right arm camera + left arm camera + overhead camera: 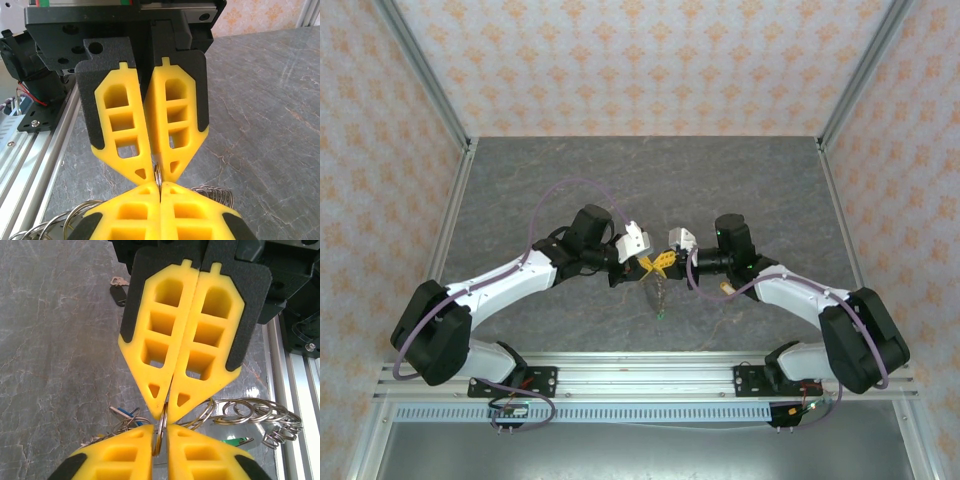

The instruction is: Put the keys on the keyring

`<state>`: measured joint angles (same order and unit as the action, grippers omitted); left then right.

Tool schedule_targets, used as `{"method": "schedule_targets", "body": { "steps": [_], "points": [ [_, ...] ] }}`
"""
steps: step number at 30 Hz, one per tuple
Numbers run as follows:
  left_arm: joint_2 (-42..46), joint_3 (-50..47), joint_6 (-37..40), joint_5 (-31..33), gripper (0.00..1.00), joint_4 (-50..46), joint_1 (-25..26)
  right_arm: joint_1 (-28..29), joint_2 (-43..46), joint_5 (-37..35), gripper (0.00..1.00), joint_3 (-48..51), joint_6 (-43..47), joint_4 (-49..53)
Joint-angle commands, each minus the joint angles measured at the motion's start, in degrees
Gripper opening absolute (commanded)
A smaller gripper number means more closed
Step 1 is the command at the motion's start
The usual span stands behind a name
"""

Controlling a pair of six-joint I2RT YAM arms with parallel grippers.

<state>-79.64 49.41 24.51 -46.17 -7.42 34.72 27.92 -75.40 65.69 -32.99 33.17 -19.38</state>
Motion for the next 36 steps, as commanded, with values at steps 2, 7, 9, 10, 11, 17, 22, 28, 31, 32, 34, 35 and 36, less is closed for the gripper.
{"method": "schedule_targets", "body": {
  "steps": [2,7,9,10,11,17,22,28,31,32,34,35,36],
  "points": [
    [0.14,1.41,0.92,-1.58,0.08,-0.34,-0.33,-0.08,-0.16,3.05,0.00,-1.25,-0.92,-4.47],
    [0.26,1.22,1.60,-1.08,0.00,-1.07,-0.33,-0.12,0.15,2.48,0.00,-0.84,-1.43,-4.94],
    [0.31,1.21,1.46,-0.08,0.00,-0.98,-0.34,-0.07,0.73,1.28,0.03,-1.10,-0.78,-3.21],
    [0.39,1.32,1.45,0.40,0.00,-1.02,-0.35,-0.13,1.04,0.49,0.08,-1.19,-0.27,-2.04],
    [0.57,1.36,1.42,0.84,0.00,-1.04,-0.36,-0.12,1.67,-0.65,0.13,-1.20,0.55,-0.75],
    [1.59,0.86,0.30,3.72,0.00,0.27,-0.35,-0.15,7.25,-14.46,0.32,0.05,-5.41,1.36],
    [3.17,-0.71,-1.79,6.60,0.00,2.97,-0.40,-0.23,13.37,-47.37,0.36,-1.13,-27.43,4.58],
    [6.75,-5.21,-5.91,10.33,0.00,8.19,-0.40,-5.32,9.52,-71.54,0.37,-13.57,-49.09,37.75],
    [8.42,-7.17,-6.66,10.84,0.00,8.78,-0.35,-8.73,7.23,-70.65,0.39,-15.48,-56.28,49.01],
    [8.79,-7.60,-6.86,10.92,0.00,8.70,-0.35,-9.57,6.35,-68.53,0.39,-14.58,-57.64,50.13],
    [9.31,-8.43,-7.24,10.80,0.00,8.72,-0.38,-10.17,5.89,-64.43,0.41,-12.63,-59.08,50.67],
    [9.65,-8.77,-7.51,10.66,0.00,8.93,-0.35,-10.17,5.47,-63.35,0.41,-11.92,-59.89,51.32],
    [9.72,-9.11,-7.74,10.47,0.00,9.10,-0.27,-10.19,4.94,-62.70,0.41,-11.36,-61.30,52.44]
  ]
}}
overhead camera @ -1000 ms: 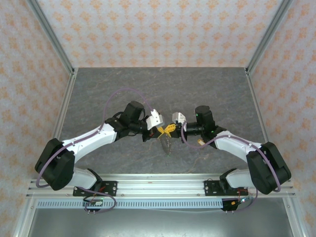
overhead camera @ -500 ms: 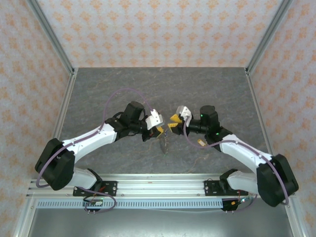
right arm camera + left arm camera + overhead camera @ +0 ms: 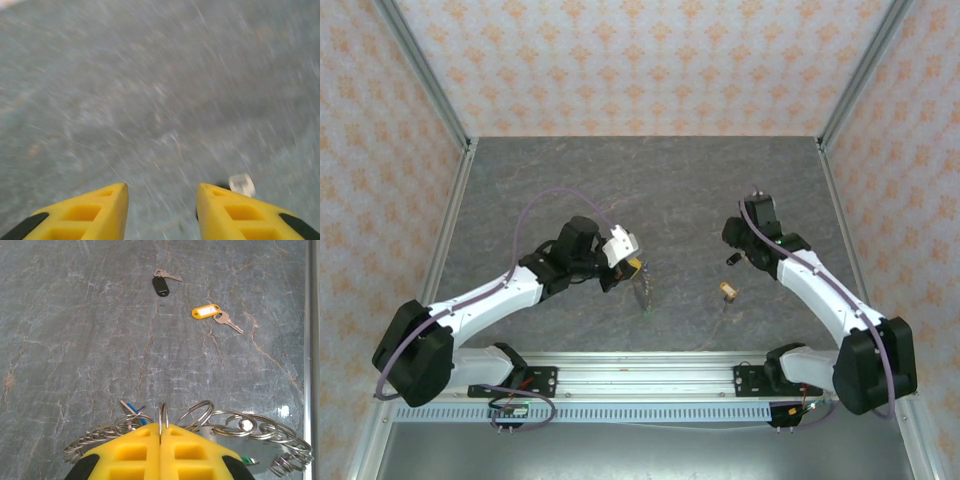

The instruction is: Put the keys on the keyring

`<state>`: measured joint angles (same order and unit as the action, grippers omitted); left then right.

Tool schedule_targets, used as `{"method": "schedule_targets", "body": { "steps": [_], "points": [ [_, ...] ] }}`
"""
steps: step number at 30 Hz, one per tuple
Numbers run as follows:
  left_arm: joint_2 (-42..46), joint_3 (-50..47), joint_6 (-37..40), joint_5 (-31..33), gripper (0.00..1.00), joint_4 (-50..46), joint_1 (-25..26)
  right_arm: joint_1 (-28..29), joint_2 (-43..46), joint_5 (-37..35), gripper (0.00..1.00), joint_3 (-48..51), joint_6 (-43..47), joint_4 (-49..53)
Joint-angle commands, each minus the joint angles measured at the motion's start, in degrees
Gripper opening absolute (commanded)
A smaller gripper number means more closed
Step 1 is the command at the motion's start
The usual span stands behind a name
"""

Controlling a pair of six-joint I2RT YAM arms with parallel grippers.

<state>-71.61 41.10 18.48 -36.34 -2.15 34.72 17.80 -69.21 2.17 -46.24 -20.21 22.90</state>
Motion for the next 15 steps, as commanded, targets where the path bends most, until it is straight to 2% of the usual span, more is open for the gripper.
{"method": "schedule_targets", "body": {
  "steps": [1,7,15],
  "points": [
    [1.80,-0.95,-1.83,0.35,0.00,3.75,-0.26,-0.05,-1.60,1.29,0.41,2.57,-9.26,11.08],
    [1.04,-1.71,-2.44,-2.00,0.00,4.11,0.33,-0.07,-2.16,10.88,0.37,8.54,-11.77,8.97],
    [-1.95,-1.46,-3.48,-4.97,0.00,4.38,2.58,-0.05,-2.86,13.08,0.35,11.63,-12.71,8.87]
  ]
}}
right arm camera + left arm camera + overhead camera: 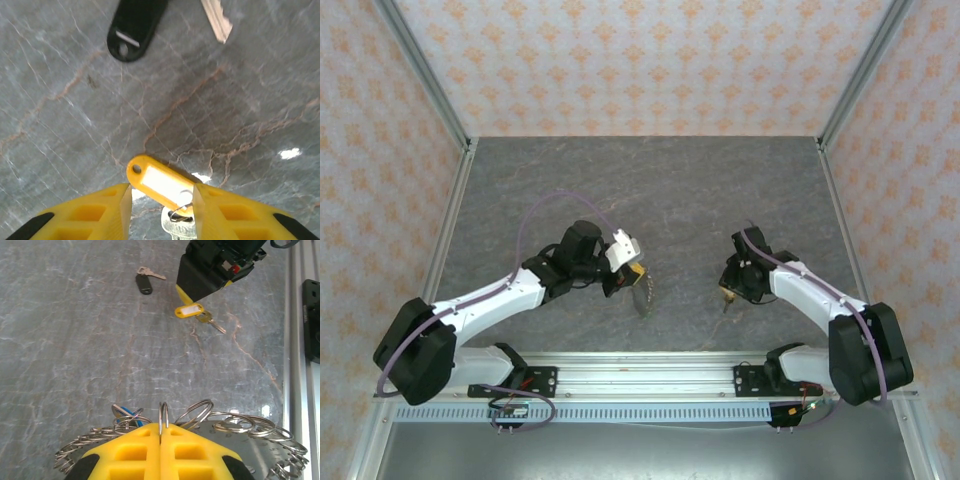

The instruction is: Put the keys on the keyring

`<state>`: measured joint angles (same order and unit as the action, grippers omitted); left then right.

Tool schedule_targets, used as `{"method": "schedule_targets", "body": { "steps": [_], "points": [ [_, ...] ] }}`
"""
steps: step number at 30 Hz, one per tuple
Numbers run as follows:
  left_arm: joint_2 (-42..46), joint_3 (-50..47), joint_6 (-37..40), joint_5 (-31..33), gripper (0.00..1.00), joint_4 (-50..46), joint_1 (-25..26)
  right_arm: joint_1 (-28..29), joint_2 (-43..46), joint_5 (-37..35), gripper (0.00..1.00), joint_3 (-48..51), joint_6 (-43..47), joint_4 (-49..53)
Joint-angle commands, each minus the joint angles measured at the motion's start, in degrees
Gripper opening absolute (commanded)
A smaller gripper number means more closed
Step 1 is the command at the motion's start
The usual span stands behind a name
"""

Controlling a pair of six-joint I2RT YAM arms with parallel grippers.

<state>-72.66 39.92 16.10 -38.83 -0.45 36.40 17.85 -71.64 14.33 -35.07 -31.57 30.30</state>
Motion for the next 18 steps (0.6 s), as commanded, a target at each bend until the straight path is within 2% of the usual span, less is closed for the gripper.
{"method": "schedule_targets", "body": {
  "steps": [1,5,8,18],
  "points": [
    [-1.18,-0.20,-1.21,-2.73,0.00,2.80,1.22,-0.09,-0.33,0.66,0.33,0.57,-1.55,1.82],
    [-1.01,-0.72,-1.51,-2.48,0.00,3.08,1.74,-0.01,0.60,-0.40,0.33,1.87,-3.48,1.61],
    [-1.10,-0.81,-1.56,-2.69,0.00,2.72,1.82,0.07,0.22,-0.63,0.27,2.04,-3.94,1.84],
    [-1.60,-0.57,-1.49,-2.59,0.00,2.57,2.18,3.25,-4.55,-4.00,0.28,-1.65,-3.43,5.48]
  ]
}}
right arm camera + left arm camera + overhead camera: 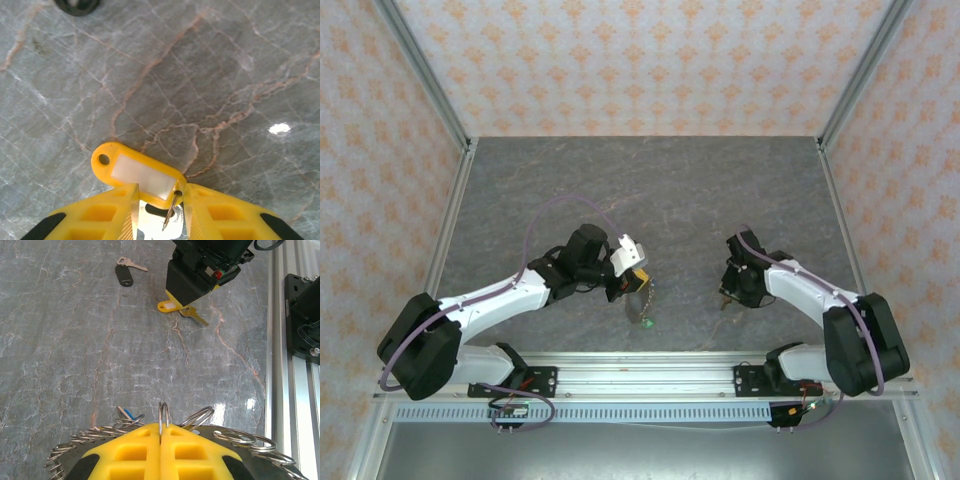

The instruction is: Put the keys on the keyring

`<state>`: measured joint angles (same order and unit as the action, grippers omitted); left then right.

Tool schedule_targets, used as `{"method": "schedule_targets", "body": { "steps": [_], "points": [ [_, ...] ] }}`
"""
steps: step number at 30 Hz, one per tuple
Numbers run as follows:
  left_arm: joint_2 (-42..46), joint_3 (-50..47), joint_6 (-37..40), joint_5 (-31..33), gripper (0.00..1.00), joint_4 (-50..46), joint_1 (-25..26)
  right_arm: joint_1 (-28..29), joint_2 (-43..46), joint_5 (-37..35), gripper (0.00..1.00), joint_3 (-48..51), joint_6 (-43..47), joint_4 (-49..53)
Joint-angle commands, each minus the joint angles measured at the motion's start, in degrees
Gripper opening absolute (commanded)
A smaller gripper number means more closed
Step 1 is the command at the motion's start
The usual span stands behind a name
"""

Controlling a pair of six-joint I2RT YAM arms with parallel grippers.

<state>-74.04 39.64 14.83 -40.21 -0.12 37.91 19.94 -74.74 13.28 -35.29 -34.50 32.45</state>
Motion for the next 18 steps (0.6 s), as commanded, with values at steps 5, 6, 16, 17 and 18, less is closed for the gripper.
{"method": "schedule_targets", "body": {
  "steps": [5,6,16,17,18],
  "points": [
    [-0.34,-0.31,0.04,-1.02,0.00,2.23,0.62,2.45,-1.92,-5.49,0.23,-2.24,-0.63,4.98],
    [-0.32,-0.28,0.09,-1.02,0.00,2.15,0.65,2.61,-1.89,-5.48,0.22,-2.31,-0.55,5.11],
    [-0.40,-0.09,0.26,-0.82,0.00,1.79,0.65,3.23,-1.65,-6.12,0.21,-2.87,0.31,6.71],
    [-0.38,-0.09,0.41,-0.86,0.00,1.64,0.67,3.29,-1.58,-6.05,0.20,-2.94,0.29,6.87],
    [-0.27,-0.08,0.41,-0.75,0.00,1.55,0.63,3.30,-1.36,-6.14,0.21,-2.95,0.28,7.00]
  ]
}}
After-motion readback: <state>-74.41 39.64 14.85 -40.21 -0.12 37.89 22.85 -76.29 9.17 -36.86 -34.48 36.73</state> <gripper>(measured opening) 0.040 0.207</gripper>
